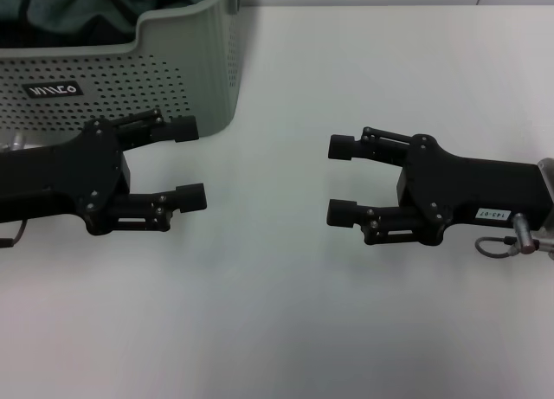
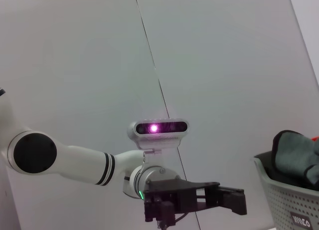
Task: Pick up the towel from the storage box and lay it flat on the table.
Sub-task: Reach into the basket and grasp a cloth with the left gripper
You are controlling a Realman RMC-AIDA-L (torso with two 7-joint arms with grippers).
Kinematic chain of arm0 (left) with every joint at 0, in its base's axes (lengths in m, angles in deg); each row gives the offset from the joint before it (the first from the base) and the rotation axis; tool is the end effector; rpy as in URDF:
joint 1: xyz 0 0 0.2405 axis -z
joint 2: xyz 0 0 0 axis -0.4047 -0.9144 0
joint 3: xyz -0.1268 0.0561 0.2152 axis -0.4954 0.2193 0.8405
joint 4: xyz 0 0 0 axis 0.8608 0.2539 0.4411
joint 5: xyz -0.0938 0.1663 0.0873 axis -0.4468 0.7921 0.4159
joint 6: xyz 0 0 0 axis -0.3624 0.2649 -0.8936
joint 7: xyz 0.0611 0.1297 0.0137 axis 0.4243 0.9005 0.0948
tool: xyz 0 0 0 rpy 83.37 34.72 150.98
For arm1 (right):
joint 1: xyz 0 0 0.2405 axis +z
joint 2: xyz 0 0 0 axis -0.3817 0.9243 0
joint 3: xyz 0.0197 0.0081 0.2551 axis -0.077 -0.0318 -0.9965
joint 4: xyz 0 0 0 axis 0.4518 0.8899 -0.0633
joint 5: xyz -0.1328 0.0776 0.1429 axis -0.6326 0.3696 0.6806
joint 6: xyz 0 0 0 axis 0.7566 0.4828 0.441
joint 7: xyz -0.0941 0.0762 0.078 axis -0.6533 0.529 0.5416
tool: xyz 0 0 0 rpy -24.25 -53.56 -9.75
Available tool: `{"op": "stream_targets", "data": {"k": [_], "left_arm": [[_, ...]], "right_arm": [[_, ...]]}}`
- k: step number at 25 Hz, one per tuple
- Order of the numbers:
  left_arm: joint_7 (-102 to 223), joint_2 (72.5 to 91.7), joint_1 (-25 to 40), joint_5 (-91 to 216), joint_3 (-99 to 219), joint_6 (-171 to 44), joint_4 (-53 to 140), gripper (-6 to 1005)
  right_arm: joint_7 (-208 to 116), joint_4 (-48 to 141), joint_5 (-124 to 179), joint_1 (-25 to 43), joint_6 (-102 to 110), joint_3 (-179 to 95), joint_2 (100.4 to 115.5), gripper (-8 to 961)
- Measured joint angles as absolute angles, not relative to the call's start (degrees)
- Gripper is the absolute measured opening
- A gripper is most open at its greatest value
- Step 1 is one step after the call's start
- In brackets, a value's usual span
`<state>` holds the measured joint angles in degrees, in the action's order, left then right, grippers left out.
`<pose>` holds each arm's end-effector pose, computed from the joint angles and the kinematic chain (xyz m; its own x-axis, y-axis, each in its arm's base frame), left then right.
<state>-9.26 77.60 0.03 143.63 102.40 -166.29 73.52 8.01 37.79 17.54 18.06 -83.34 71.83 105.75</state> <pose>-0.2641 0.2781 0.0573 0.6792 0.1723 0.7134 0.2592 -0.9657 -0.0135 0.1879 0.3103 -0.0364 0.6320 -0.1877 -0.7519 -0.1535 -0.9813 0.1160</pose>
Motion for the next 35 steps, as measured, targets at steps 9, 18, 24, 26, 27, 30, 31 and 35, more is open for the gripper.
{"op": "stream_targets", "data": {"k": [9,18,24,26,27,30,31,35], "left_arm": [[-9.30,77.78,-0.08,143.63,102.18,-166.29,73.51,883],[-16.16,77.96,-0.23,136.67,101.32,-167.39,78.71,878],[-33.94,79.22,-2.07,130.97,96.81,-159.96,103.23,875],[-38.40,80.29,-1.93,135.88,94.41,-154.15,111.32,874],[-41.24,80.83,-1.69,140.05,93.49,-150.50,115.87,874],[-50.01,81.57,-1.04,151.56,92.14,-142.06,125.19,872],[-53.11,81.69,-0.85,155.13,91.82,-139.88,127.80,872],[-64.67,81.75,-0.61,168.40,91.17,-135.01,136.30,873]], "right_arm": [[7.59,37.88,17.54,17.63,-83.41,71.83,105.96,860],[6.82,38.02,17.54,17.39,-82.52,71.84,105.95,860],[6.12,38.13,17.54,17.24,-81.96,71.84,105.87,859],[5.62,38.21,17.85,16.52,-81.61,71.83,105.92,859],[5.26,38.22,17.94,15.91,-81.36,71.67,105.94,859],[4.76,38.24,17.90,14.99,-81.28,70.73,105.97,859],[4.61,38.25,17.87,14.57,-81.17,70.18,105.98,859],[4.47,38.35,17.98,13.70,-80.40,69.40,106.05,859]]}}
